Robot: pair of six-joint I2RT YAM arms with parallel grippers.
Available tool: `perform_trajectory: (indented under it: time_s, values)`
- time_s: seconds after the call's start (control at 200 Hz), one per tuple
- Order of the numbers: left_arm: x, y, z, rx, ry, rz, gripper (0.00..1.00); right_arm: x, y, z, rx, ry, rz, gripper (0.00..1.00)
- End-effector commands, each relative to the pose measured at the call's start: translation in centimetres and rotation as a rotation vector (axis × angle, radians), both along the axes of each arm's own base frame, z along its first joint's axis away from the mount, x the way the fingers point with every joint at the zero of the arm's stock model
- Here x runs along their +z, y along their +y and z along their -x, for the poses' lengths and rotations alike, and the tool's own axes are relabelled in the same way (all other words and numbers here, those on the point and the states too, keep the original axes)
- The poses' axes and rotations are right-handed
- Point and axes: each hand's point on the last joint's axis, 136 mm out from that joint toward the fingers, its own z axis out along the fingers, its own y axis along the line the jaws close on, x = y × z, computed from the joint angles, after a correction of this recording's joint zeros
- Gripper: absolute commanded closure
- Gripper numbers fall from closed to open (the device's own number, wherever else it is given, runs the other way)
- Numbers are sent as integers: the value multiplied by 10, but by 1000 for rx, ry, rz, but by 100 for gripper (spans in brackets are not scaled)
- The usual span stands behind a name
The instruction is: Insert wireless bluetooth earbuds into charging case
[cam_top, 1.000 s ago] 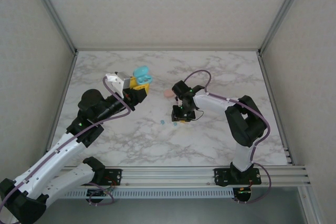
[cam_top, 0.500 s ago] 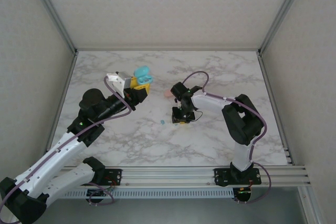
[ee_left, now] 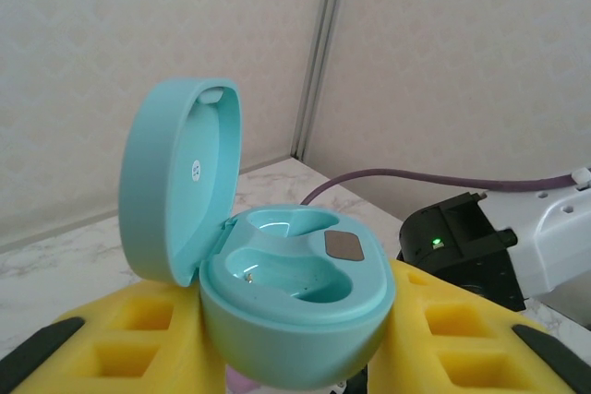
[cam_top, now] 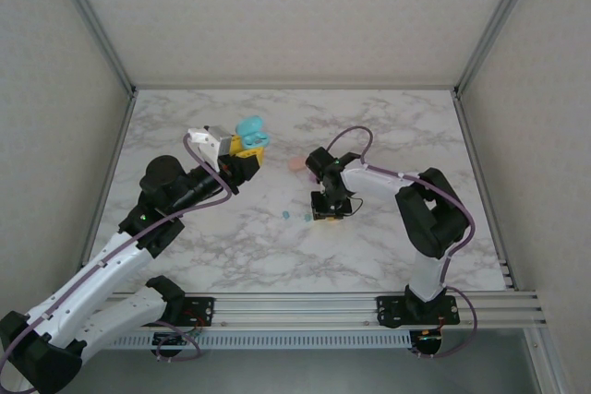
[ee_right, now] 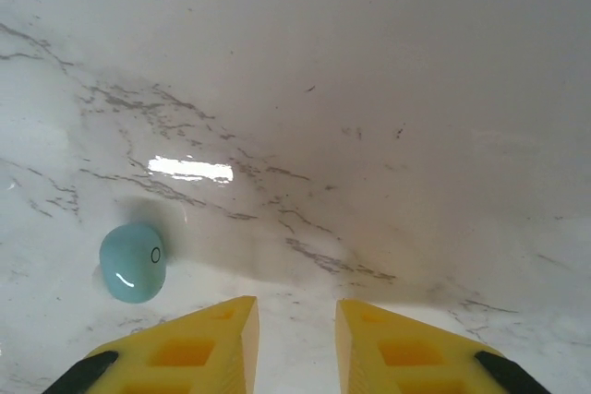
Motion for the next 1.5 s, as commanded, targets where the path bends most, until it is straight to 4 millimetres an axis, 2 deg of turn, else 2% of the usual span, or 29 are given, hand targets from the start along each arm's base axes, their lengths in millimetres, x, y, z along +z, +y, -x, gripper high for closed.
perform_trajectory:
  time_s: [0.0, 0.09, 0.18, 0.35, 0.636, 0.976, 1.296, 1.407, 1.497]
  values:
    - [19, 4, 2, 6, -34, 33, 71, 26, 17, -8, 11, -44, -85, 68]
    - [19, 5, 1, 11, -36, 34, 71, 29, 38, -8, 27, -31, -148, 64]
    - [21, 5, 1, 13, -38, 38, 71, 23, 46, -7, 34, -12, -137, 62]
    - [19, 5, 2, 12, -36, 29, 71, 4, 36, -8, 12, 7, -54, 63]
    - [17, 5, 2, 12, -30, 29, 71, -10, 10, 6, 30, 35, 44, 67]
    - [19, 4, 1, 10, -31, 28, 70, -2, -5, 15, 16, 10, 11, 72]
    - [16, 3, 0, 7, -22, 26, 70, -7, -42, 24, -60, 22, 45, 75]
    - [17, 2, 0, 3, -21, 29, 70, -3, -42, 21, -72, 7, 38, 74]
    - [18, 1, 0, -3, -20, 28, 70, 8, -35, 15, -81, -16, 1, 73]
